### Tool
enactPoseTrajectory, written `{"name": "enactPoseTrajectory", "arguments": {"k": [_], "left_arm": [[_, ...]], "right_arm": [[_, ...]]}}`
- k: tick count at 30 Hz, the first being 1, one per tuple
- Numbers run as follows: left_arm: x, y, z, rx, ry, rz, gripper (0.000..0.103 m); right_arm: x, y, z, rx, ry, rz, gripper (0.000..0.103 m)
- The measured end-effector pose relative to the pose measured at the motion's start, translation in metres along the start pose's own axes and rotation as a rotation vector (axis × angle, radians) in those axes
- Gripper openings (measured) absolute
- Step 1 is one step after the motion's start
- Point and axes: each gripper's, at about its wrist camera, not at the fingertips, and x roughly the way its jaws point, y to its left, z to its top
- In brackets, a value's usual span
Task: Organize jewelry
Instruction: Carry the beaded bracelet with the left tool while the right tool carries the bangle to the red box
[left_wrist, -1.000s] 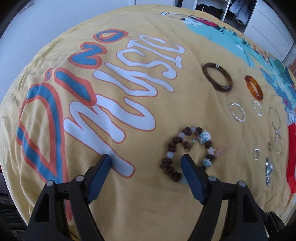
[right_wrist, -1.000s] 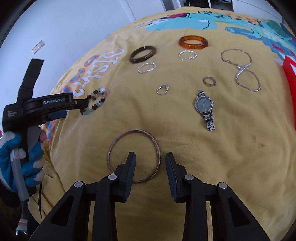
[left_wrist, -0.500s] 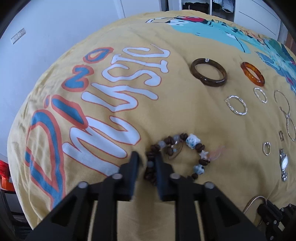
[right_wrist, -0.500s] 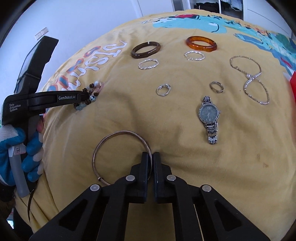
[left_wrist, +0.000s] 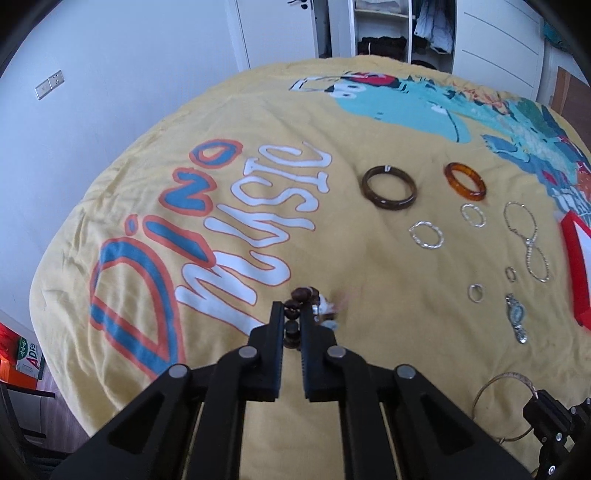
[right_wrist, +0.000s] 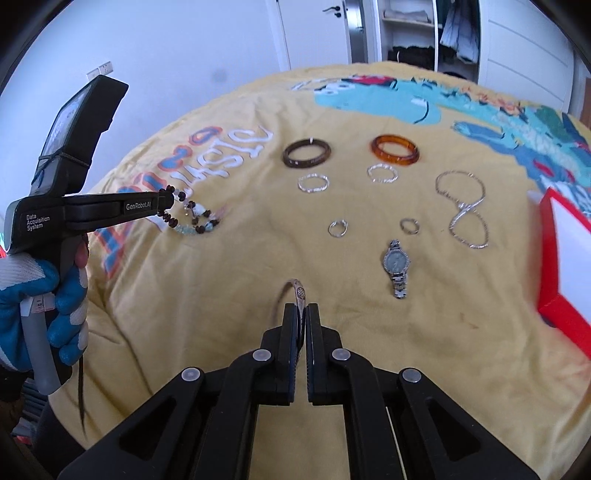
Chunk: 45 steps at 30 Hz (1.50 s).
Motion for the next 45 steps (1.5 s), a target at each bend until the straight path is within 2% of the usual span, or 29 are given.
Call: {"name": "enactPoseTrajectory", "arguments": {"k": [12, 21, 28, 33, 38, 45], "left_arm": [[-0.086, -0.005, -0.015, 0.04, -0.103, -0.065, 0.007], [-0.138, -0.042, -0.02, 0.092, -0.157, -0.166, 0.007], [-0.153, -0.11, -0.008, 0.183, -0.159, -0.262, 0.007], [-0.156, -0.175, 0.008, 0.269, -0.161, -0.34, 0.007], [-0.147, -0.24, 0.02, 0.342, -0.146, -0.404, 0.007], [-0.106, -0.315, 0.034, 0.384, -0.102, -0.461, 0.007]], "right_arm": [[-0.09, -0.001, -0.015, 0.035, -0.119, -0.072, 0.004], [-0.163, -0.036, -0.025, 0.099, -0.225, -0.191, 0.004], [-0.193, -0.103, -0.021, 0.174, -0.268, -0.276, 0.004], [-0.203, -0.157, -0.016, 0.223, -0.281, -0.33, 0.004], [-0.19, -0.21, -0.008, 0.267, -0.261, -0.37, 0.004], [-0.143, -0.27, 0.004, 0.311, -0.215, -0.38, 0.004]]}}
